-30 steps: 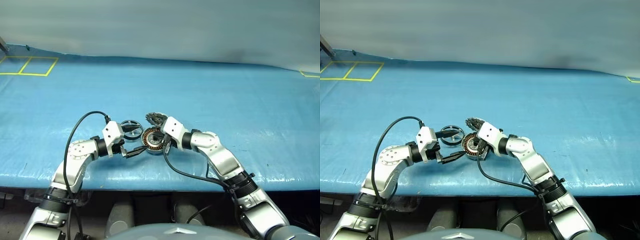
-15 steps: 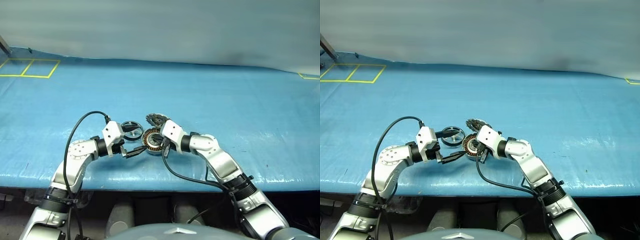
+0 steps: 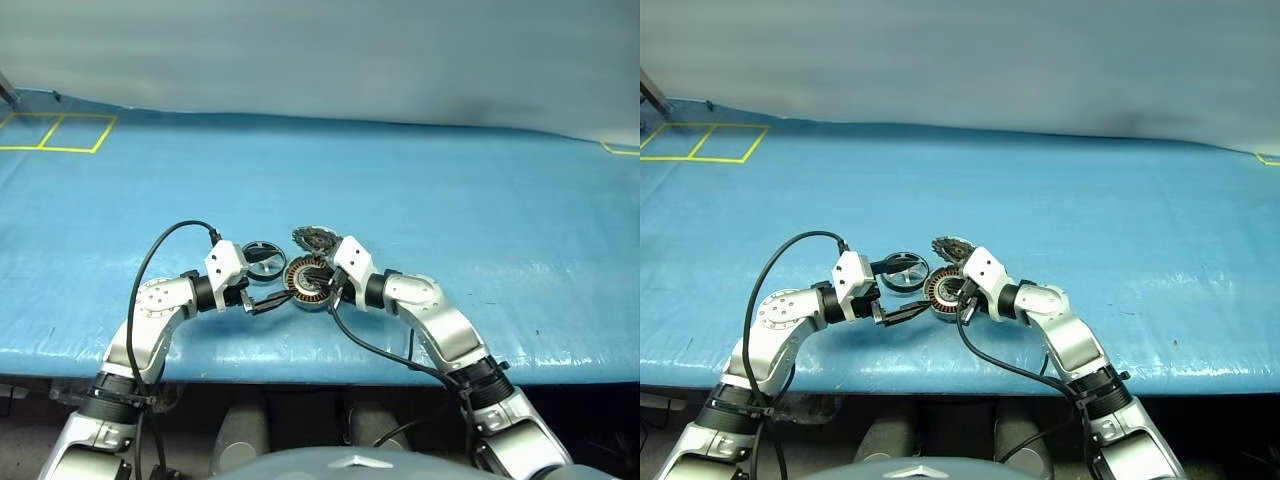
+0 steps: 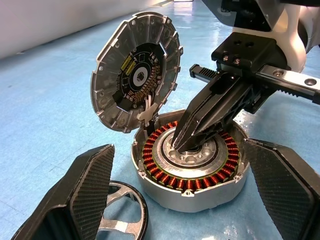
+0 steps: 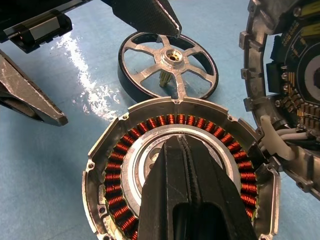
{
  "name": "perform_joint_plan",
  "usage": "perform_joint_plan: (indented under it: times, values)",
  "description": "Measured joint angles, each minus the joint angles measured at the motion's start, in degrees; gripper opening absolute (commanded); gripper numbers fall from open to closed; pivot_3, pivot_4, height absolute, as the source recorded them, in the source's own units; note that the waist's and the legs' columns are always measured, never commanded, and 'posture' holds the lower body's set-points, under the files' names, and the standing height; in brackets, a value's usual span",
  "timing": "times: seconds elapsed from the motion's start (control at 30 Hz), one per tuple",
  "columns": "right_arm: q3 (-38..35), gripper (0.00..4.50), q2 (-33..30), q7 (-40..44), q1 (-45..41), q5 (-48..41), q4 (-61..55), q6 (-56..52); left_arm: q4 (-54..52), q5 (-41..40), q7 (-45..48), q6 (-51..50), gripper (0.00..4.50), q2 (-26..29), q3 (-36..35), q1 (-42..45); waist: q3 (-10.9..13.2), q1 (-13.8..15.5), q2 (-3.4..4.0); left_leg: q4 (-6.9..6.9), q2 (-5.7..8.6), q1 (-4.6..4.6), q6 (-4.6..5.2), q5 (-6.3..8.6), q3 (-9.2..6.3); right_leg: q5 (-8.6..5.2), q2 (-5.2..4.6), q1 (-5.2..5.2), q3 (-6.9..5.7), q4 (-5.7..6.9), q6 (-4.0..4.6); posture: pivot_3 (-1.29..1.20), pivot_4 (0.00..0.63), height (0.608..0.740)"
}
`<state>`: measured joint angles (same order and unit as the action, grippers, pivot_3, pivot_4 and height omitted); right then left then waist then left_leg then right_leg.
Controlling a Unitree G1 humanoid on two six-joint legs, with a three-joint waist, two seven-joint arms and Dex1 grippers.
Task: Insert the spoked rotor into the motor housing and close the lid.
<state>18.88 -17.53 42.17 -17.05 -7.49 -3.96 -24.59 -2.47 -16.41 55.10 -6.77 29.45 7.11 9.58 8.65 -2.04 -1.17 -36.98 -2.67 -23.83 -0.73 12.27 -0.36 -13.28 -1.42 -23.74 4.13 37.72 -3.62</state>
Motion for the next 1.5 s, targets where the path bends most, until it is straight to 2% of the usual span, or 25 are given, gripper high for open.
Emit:
perform_joint_plan:
  times: [0.4,1.07,1.5]
  values:
    - [-0.84,0.03,-0.16,-0.08,-0.03,-0.73,-3.07,-1.11,0.01,0.0,0.04,0.01,4.5,0.0,0.0,0.26,0.09,-0.05,0.03,0.01,0.0,0.0,0.0,0.0,0.0,-0.01,0.01,-0.01,0.0,-0.01,0.0,0.0,0.15,0.74]
    - [0.8,0.03,-0.29,-0.04,0.03,0.65,-0.56,-0.77,0.01,0.04,-0.1,0.01,4.5,0.02,0.0,0.09,0.12,-0.06,0.03,0.01,-0.01,0.02,0.0,0.0,0.0,-0.01,0.01,0.0,0.0,0.0,0.0,0.0,0.15,0.74]
    - [4.58,0.03,-2.84,0.47,-3.1,5.26,0.39,0.84,0.01,0.06,-0.49,0.15,4.5,0.02,-0.04,-0.12,0.1,-0.05,0.02,-0.01,-0.01,0.12,0.0,0.0,0.01,-0.01,0.01,0.1,0.0,0.0,0.0,0.0,0.15,0.74]
